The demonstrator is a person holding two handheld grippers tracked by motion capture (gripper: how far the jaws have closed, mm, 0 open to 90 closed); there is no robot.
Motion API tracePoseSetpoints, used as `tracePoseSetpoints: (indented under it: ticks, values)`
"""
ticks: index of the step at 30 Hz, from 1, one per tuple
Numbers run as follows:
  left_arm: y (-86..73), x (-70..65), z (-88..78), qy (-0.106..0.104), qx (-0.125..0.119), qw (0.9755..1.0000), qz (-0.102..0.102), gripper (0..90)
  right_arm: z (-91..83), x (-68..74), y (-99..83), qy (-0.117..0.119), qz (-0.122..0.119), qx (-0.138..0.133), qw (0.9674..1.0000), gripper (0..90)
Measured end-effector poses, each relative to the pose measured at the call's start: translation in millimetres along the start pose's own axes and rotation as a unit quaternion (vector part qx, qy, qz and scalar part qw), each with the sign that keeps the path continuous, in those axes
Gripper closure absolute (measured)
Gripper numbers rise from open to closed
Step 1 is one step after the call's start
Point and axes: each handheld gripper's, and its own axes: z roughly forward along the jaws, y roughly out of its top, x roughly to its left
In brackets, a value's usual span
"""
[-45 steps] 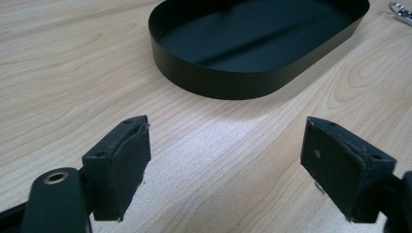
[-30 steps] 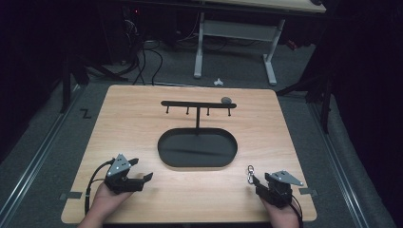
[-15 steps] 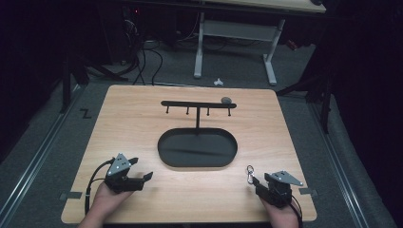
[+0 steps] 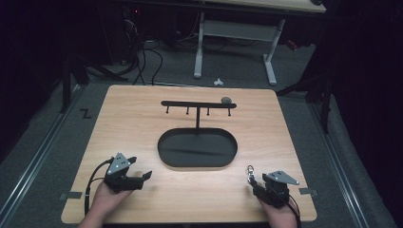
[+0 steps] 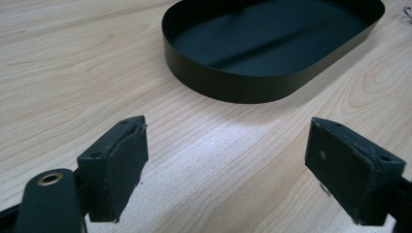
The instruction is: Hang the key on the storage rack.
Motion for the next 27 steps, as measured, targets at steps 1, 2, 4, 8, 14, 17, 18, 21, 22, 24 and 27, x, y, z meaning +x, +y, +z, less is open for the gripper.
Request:
tracePoseSetpoints:
  ticks: [1, 2, 4, 8, 14, 17, 18, 21, 22, 24, 27]
  values:
    - [0.0, 0.1, 0.2, 0.001, 0.000, 1.0000, -0.001, 16.1, 0.0, 0.0, 0.0, 0.000, -0.002, 0.001, 1.0000, 45.7]
    - [0.0, 0.1, 0.2, 0.001, 0.000, 1.0000, -0.001, 16.1, 0.0, 0.0, 0.0, 0.000, -0.002, 0.001, 1.0000, 45.7]
    - [-0.4, 0.0, 1.2, -0.003, 0.004, 1.0000, -0.001, 15.9, 0.0, 0.6, 0.0, -0.001, -0.006, 0.006, 1.0000, 45.3]
    - [-0.7, -0.5, 2.2, -0.004, 0.007, 1.0000, 0.002, 15.8, 0.6, 1.6, 0.4, -0.002, -0.011, 0.015, 0.9998, 45.1]
    - [-1.6, -0.5, 3.4, -0.007, 0.009, 0.9999, 0.004, 15.8, -1.5, 2.6, 3.3, -0.001, -0.010, 0.030, 0.9995, 45.0]
    - [-1.8, -0.5, 3.9, -0.005, 0.012, 0.9999, 0.009, 15.8, -2.5, 3.2, 5.3, 0.003, -0.012, 0.042, 0.9990, 45.0]
    - [-2.0, -0.7, 3.7, -0.005, 0.010, 0.9999, 0.009, 15.8, -2.3, 3.3, 6.2, 0.004, -0.015, 0.049, 0.9987, 44.9]
    - [-2.0, 0.2, 1.9, -0.005, 0.005, 0.9999, 0.008, 15.8, -0.5, 2.8, 9.8, 0.005, -0.020, 0.070, 0.9973, 44.7]
    - [-2.0, 0.2, 1.9, -0.005, 0.005, 0.9999, 0.008, 15.9, 0.1, 2.3, 11.6, 0.006, -0.022, 0.076, 0.9969, 44.7]
    - [-1.9, 0.5, 1.0, -0.004, 0.002, 1.0000, 0.008, 15.8, 0.2, 1.0, 15.5, 0.005, -0.028, 0.085, 0.9960, 44.7]
    - [-1.7, 0.8, -0.2, -0.005, 0.002, 0.9999, 0.009, 15.8, -0.3, 1.5, 19.7, 0.003, -0.028, 0.102, 0.9943, 44.7]
